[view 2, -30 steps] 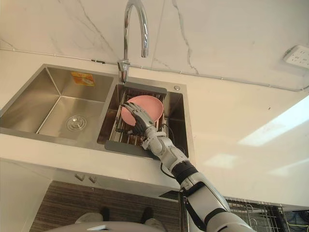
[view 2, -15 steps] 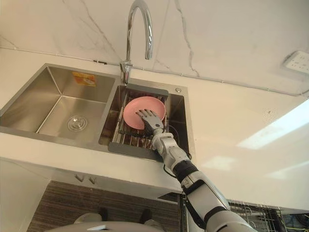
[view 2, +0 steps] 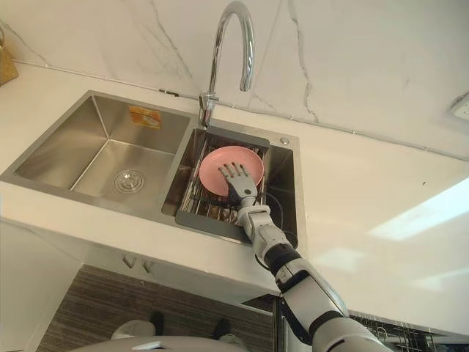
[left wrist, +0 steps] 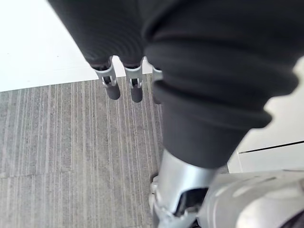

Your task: Walk over to the sink, pick up the cup, carry it to the dishwasher, place the cup inside the dishwasher, then close the dishwasher door

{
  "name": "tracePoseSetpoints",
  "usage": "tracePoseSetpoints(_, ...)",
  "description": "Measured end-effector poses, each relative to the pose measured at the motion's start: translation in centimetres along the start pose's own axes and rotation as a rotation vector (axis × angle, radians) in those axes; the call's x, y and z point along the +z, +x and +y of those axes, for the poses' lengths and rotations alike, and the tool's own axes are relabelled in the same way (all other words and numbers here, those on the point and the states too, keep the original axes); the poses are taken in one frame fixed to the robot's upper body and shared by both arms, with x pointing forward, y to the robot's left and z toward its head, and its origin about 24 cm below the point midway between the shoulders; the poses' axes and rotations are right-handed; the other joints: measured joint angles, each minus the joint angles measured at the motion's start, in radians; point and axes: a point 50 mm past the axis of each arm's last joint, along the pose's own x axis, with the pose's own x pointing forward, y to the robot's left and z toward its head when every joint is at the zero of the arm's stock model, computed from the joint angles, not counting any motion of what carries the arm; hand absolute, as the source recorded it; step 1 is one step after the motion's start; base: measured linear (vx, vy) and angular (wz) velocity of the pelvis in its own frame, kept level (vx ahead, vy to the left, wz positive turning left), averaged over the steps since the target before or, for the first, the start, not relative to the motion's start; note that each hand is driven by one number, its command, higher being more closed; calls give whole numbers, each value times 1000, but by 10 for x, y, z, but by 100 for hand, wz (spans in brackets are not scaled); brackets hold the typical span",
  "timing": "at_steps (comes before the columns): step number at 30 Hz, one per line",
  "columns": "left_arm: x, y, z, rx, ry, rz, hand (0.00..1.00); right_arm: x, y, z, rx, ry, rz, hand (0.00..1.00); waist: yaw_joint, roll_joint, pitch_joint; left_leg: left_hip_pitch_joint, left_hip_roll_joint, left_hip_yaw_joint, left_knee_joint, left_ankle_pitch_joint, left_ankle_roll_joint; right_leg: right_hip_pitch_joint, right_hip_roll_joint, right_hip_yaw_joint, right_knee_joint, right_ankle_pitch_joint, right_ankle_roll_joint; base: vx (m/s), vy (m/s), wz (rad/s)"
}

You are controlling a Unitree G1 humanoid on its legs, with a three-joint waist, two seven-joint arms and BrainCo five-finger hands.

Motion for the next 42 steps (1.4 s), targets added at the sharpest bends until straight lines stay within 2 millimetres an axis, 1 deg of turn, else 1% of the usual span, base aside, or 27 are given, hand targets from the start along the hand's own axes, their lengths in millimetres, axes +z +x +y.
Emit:
tracePoseSetpoints(2,0,0,-1,-1,-1,-3,0,0,1,-5,-70,14,5,0,3,3,4,-12,1,0,0,0,0,-10,-1,-1,-3,0,-1,-32,10,8)
tracePoseSetpoints(5,-4,0,-1,1,6,-1,0,1,3,-10,-119,26,7,0,6,2,4,-14,2,2,3,9,-1,-21,1,1,3,7,3,44,-3,-2)
tracePoseSetpoints(7,-4,0,-1,5,10,0,0,1,4,-10,-129,39,8,0,4,2,4,-13,3,2,3,9,-1,-20,1,3,3,12,-3,38,-1,-6)
tracePoseSetpoints(11,-2,0,0,16,18,-16,0,2,3,-12,-163,53,10,0,2,2,4,-13,2,5,2,8,1,-20,1,5,3,12,-2,3,2,-2)
tracePoseSetpoints(21,-1,-1,0,40,42,-38,0,-3,3,-14,-203,79,61,0,16,6,6,-15,3,12,2,9,0,-21,3,8,3,9,1,-8,1,-1)
tracePoseSetpoints(24,0,-1,0,53,80,-51,0,-2,6,-21,-273,93,46,0,15,8,7,-22,4,18,2,8,0,-30,3,11,3,9,1,-2,1,-3)
tracePoseSetpoints(25,2,-1,0,60,111,-66,0,-1,7,-24,-297,108,49,100,14,11,10,-25,4,18,3,8,0,-32,3,11,3,10,1,0,0,0)
tracePoseSetpoints(28,5,-2,-2,66,177,-93,0,-4,9,-28,-316,133,59,100,16,18,17,-27,4,15,4,7,0,-32,3,10,3,9,1,14,-2,4)
tracePoseSetpoints(34,5,-2,-3,64,183,-93,0,-4,11,-31,-321,161,56,100,19,19,25,-29,5,11,21,0,5,-33,5,11,4,13,-2,19,-2,1)
tracePoseSetpoints(37,6,-2,-3,65,187,-98,0,-3,16,-38,-340,162,41,100,18,19,32,-31,4,10,32,-8,7,-31,5,14,4,13,-2,-5,9,-4)
tracePoseSetpoints(39,7,-3,-5,62,208,-103,0,-3,19,-43,-349,154,25,100,24,19,35,-33,3,10,39,-13,8,-30,5,13,4,13,-2,-15,5,-1)
tracePoseSetpoints(42,7,-3,-7,57,217,-107,0,-6,19,-43,-348,152,30,100,33,17,36,-34,2,6,42,-14,9,-28,4,9,4,12,-1,-24,3,3)
